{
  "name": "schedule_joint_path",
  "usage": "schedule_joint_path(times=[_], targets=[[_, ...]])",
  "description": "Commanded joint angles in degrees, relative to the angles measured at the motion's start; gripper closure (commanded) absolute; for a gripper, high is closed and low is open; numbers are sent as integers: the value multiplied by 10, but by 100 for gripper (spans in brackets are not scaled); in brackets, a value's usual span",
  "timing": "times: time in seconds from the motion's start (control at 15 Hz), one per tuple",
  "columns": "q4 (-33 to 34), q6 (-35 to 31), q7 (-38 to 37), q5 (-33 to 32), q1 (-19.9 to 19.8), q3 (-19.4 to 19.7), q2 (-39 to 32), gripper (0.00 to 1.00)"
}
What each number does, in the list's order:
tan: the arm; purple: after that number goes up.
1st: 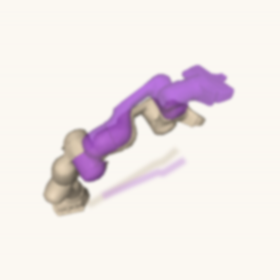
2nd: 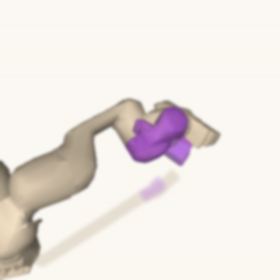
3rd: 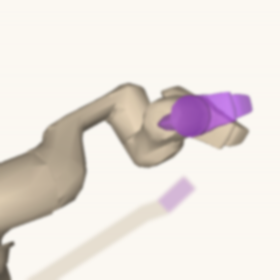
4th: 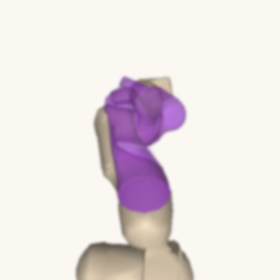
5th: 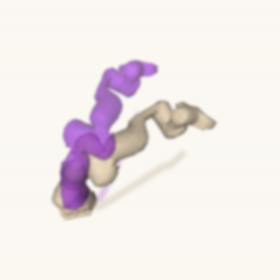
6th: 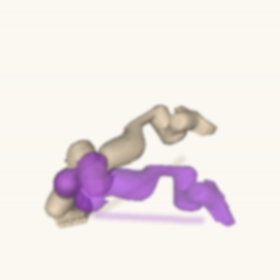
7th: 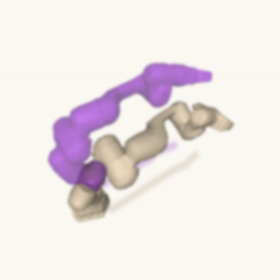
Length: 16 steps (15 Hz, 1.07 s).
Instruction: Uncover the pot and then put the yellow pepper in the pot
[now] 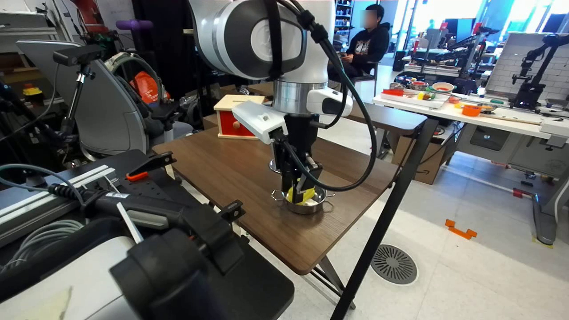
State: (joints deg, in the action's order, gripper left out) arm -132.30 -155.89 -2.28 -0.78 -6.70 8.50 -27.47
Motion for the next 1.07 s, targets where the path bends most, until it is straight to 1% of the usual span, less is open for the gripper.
schedule_joint_path(times=[0.0,0.27,0.4,0.6,0.67,0.73,0.8,1.0], targets=[[14,19,-1,-4,1,4,-12,28],[17,21,-4,-2,2,3,-12,2],[16,23,1,6,-4,-3,3,0],[-5,19,16,32,-19,-23,49,0],[-11,39,22,33,-17,-28,60,0],[-19,54,27,15,-4,-23,64,0],[6,25,9,17,-4,-14,31,0],[-9,41,16,17,-1,-21,50,0]])
